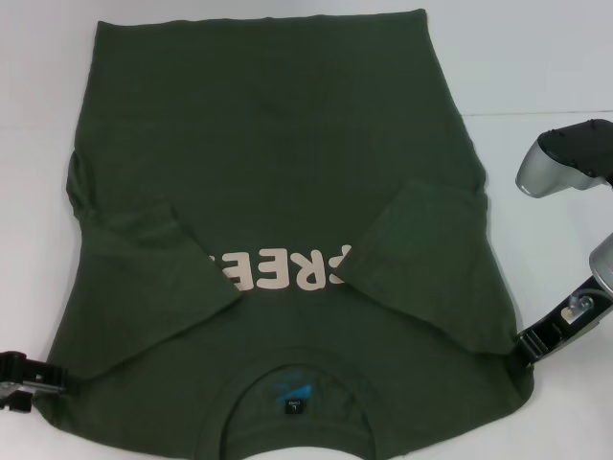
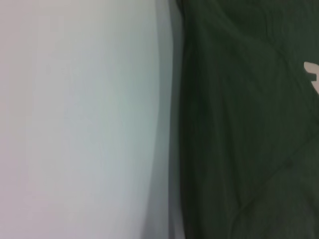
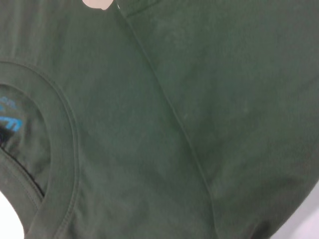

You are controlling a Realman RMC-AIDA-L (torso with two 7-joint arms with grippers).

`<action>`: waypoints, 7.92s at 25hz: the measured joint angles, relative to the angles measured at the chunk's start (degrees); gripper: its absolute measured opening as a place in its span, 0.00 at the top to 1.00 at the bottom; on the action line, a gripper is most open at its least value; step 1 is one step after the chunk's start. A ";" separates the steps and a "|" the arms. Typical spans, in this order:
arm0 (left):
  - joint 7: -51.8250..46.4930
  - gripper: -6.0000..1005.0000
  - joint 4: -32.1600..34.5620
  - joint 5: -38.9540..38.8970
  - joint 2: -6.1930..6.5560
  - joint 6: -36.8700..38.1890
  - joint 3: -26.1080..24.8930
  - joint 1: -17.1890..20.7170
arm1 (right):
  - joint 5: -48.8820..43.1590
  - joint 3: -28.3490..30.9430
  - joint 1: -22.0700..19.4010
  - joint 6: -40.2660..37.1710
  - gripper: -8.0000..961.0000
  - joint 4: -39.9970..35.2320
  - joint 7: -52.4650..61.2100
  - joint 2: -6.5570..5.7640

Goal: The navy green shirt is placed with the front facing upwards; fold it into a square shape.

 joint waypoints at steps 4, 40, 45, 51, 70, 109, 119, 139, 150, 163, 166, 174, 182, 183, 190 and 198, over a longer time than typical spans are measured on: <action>0.27 0.13 -0.34 0.26 -0.02 -0.82 1.80 -0.13 | 0.52 0.07 0.00 0.01 0.95 0.00 -0.13 0.00; 20.60 0.94 -5.27 -3.67 -0.11 -4.30 -2.89 0.52 | 10.24 9.31 -6.20 1.03 0.95 0.09 -10.06 -0.21; 30.39 0.95 -6.74 -4.92 -0.03 -4.26 -7.13 1.20 | 13.96 12.70 -8.48 1.14 0.95 0.39 -14.47 -0.23; 43.76 0.94 -6.90 -7.43 0.00 -2.47 -10.10 2.98 | 17.88 15.26 -10.82 1.35 0.95 1.19 -19.97 -0.02; 50.61 0.94 -5.70 -9.01 -0.50 -1.21 -11.87 3.72 | 22.15 17.79 -12.45 2.83 0.95 4.17 -25.62 -0.16; 5.98 0.11 -0.38 0.57 1.76 1.00 -6.41 -0.96 | 21.62 15.00 -6.00 2.99 0.95 4.29 -24.20 -0.14; 5.90 0.11 -3.16 1.19 2.03 0.54 -5.32 -1.63 | 21.63 14.91 -5.78 3.29 0.95 4.41 -24.04 -0.17; 5.66 0.45 -3.39 3.53 1.65 -1.05 -4.12 -1.40 | 21.63 14.83 -5.74 3.53 0.95 4.42 -23.50 -0.26; 6.26 0.67 -3.54 3.20 1.67 -1.05 -4.09 -1.63 | 21.63 14.83 -5.80 3.52 0.95 4.48 -23.03 -0.26; 16.21 0.99 -5.13 0.03 1.04 -1.63 -5.12 -0.98 | 22.12 15.31 -7.64 4.02 0.95 4.53 -26.16 -0.18; 28.01 0.99 -7.32 -5.29 0.83 -1.44 -6.73 0.43 | 25.18 16.25 -10.57 3.84 0.95 4.58 -31.94 -0.01; 52.94 0.99 -10.71 -10.28 0.53 -1.00 -12.38 3.43 | 38.58 19.56 -19.59 3.02 0.95 8.10 -51.66 -0.28; 64.93 0.99 -11.34 -9.26 0.58 3.13 -14.31 5.27 | 39.85 29.66 -22.64 -0.67 0.95 18.13 -69.13 -0.22; 66.40 0.99 -11.12 -9.26 0.49 4.26 -14.38 5.73 | 39.86 30.20 -22.92 -0.98 0.95 18.51 -70.19 -0.19; 76.26 0.99 -9.46 -9.15 -0.15 10.52 -14.52 8.75 | 39.93 35.67 -26.90 -6.30 0.95 20.51 -78.51 0.04; 82.78 0.99 -5.29 -9.02 -0.85 16.59 -13.97 12.30 | 39.72 39.92 -33.24 -10.14 0.95 20.98 -84.29 0.02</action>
